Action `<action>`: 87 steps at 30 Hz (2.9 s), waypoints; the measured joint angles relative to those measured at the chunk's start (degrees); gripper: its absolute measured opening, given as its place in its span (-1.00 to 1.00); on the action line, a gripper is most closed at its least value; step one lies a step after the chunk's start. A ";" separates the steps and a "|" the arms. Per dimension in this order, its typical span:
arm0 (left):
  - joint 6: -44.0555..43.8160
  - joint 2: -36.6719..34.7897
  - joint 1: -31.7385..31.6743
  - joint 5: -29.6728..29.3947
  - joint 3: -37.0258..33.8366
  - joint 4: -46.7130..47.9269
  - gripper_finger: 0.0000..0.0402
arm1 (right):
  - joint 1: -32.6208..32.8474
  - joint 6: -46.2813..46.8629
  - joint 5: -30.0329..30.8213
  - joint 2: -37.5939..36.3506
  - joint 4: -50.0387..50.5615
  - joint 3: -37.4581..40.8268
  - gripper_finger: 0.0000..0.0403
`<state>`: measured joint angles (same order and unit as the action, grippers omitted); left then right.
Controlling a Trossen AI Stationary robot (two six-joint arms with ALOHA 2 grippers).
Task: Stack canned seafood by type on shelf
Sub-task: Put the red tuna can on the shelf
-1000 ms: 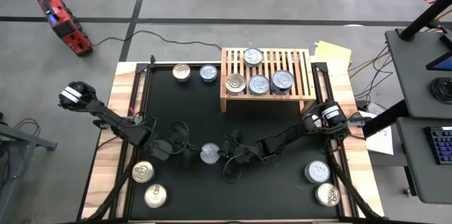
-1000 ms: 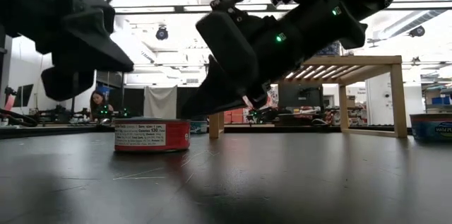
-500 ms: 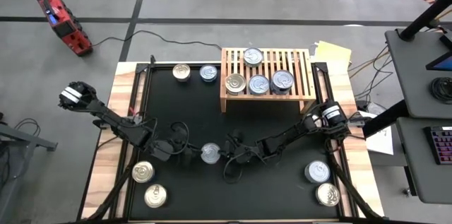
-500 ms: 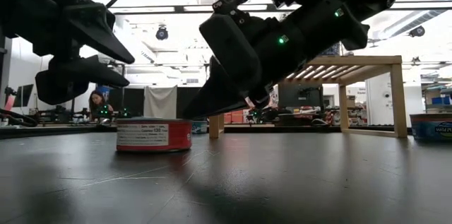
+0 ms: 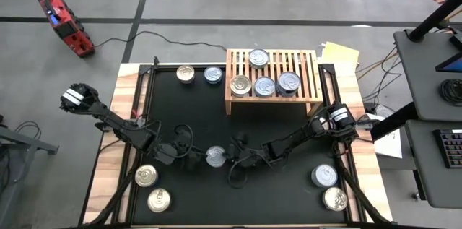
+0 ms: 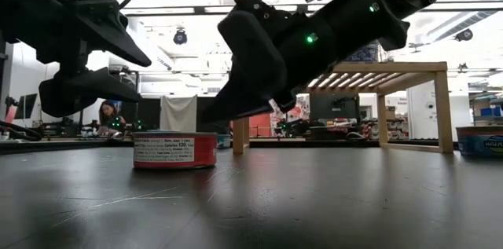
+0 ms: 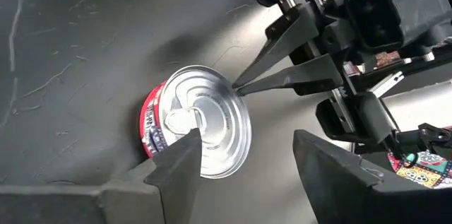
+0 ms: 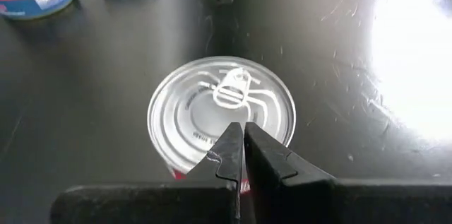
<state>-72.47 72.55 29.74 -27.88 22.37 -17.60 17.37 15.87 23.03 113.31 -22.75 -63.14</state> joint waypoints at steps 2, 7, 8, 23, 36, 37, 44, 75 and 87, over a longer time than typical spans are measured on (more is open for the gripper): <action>-0.45 0.00 0.00 -0.07 -0.02 0.79 0.03 | 0.07 0.32 -0.55 0.02 -0.02 0.58 -0.95; -0.81 0.66 0.00 -0.11 -0.02 0.74 0.03 | 0.51 0.60 -0.41 0.25 -0.59 1.90 -0.95; -1.17 1.19 0.00 -0.12 -0.01 0.58 0.03 | 0.63 0.60 -0.21 0.36 -0.76 2.05 -0.95; -7.65 9.93 0.00 -0.07 0.11 -4.52 0.04 | 1.33 -0.17 0.06 1.03 -0.69 2.78 -0.95; -6.38 10.34 0.00 0.14 0.11 -7.41 0.08 | 2.64 -0.82 1.93 1.47 0.69 4.34 -0.96; -5.92 10.34 0.00 -0.27 0.11 -7.49 0.09 | 2.64 -0.84 2.07 1.47 0.69 4.38 -0.96; 4.88 10.34 -0.10 -6.08 0.11 -10.50 0.10 | 2.64 -0.89 2.34 1.47 0.10 4.29 -0.96; 69.29 3.39 -11.60 1.28 7.46 13.58 0.11 | 1.83 14.23 8.31 -5.63 8.58 0.90 -0.51; 65.90 4.11 -11.63 5.32 3.81 4.26 0.11 | 0.98 17.11 11.44 -4.34 14.77 -5.83 0.45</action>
<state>-6.57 76.66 18.11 -22.56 26.18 -13.33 18.34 32.98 34.47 108.97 -7.98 -68.97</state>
